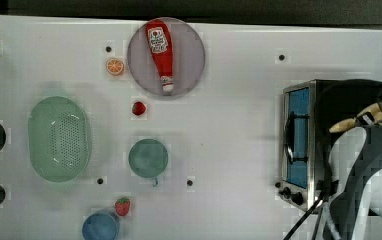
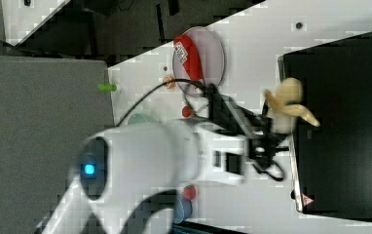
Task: Pick banana from table and place on oven.
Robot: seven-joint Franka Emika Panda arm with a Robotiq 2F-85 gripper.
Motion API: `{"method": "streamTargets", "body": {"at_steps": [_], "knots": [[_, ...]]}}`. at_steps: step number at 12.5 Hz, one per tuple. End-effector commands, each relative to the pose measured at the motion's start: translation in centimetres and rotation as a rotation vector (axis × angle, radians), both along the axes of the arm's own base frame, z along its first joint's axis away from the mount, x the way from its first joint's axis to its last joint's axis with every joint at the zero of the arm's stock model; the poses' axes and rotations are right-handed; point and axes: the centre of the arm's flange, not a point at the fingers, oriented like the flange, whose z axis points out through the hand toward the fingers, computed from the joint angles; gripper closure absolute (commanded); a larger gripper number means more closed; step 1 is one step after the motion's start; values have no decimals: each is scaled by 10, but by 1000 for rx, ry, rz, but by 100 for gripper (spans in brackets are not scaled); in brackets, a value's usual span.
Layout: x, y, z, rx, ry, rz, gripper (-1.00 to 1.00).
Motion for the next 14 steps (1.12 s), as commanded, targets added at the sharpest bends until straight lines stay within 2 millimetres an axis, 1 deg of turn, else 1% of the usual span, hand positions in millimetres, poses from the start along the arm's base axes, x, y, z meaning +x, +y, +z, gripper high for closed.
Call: {"method": "streamTargets", "body": {"at_steps": [1,3,4,5,8,10,11,12,13,14], "knots": [[5,-12,8,-48,39,248,57],[3,-26,1,-58,70,318,57],[1,-29,-1,-55,78,336,47],[1,-28,-2,-51,81,339,27],[2,-26,-4,-46,86,343,-41],[6,-20,-7,-35,94,354,-87],[8,-15,-9,-17,108,361,-100],[11,-7,-10,0,119,373,-100],[20,7,-7,14,121,398,-100],[31,25,2,23,114,434,-100]]}}
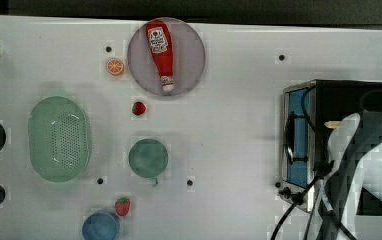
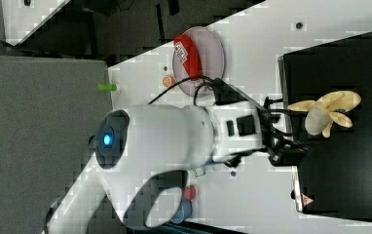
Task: Pick banana from table and place on oven.
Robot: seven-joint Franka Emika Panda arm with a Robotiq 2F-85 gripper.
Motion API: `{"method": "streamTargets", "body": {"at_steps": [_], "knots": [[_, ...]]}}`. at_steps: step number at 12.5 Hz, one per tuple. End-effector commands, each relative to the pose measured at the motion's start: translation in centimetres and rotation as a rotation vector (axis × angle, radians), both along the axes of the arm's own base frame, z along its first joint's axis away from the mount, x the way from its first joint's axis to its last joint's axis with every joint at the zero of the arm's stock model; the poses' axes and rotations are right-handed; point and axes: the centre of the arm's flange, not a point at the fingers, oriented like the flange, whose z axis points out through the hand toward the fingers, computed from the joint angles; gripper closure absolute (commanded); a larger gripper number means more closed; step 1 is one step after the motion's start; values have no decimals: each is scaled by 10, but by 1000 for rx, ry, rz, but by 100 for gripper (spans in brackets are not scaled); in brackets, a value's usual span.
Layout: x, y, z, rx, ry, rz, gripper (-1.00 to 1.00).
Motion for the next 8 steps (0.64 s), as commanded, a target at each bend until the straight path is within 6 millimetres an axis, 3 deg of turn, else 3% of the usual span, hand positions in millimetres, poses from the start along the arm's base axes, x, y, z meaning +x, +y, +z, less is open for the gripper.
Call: {"method": "streamTargets", "body": {"at_steps": [1,4,8], "knots": [[31,54,32,49,-31,120,-100],[69,145,65,92,-127,93,-100],[76,253,107,133,-161,-167,-100]]}}
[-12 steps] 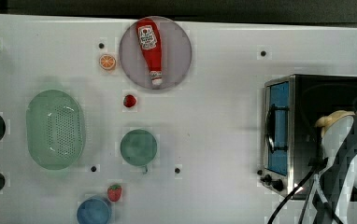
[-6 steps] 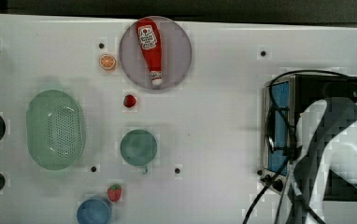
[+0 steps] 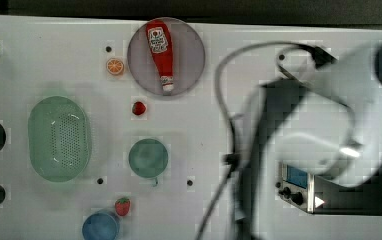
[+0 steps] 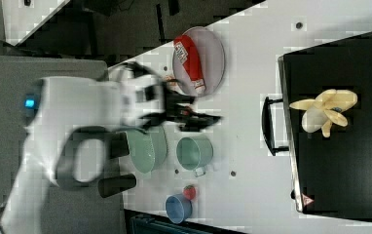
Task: Pick banana from table and place on oven.
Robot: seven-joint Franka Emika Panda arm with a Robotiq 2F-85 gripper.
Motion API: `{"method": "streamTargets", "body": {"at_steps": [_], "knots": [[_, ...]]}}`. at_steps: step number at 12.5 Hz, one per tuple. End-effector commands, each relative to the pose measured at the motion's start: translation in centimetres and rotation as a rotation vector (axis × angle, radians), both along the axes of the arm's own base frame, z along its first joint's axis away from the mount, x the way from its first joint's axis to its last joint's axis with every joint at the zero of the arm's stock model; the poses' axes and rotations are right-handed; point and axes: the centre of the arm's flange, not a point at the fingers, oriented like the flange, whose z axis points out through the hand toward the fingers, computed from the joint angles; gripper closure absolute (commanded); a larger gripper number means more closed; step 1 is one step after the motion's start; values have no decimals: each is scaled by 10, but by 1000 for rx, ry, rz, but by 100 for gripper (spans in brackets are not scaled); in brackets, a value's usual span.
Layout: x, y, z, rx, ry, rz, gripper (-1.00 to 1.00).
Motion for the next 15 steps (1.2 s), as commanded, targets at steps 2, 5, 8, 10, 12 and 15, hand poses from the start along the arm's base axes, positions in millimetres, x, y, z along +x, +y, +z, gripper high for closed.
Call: {"method": "streamTargets", "body": {"at_steps": [2,5,8,10,12,15], "knots": [[-9,116,92,26,-69,-285,-100],[-42,142,137,17,-70,-230,-100],[-62,140,158,-4,-79,-234,-100],[-66,135,162,-6,-85,-241,-100],[-65,135,162,-6,-85,-242,-100],[-65,135,161,-7,-82,-241,-100]]}}
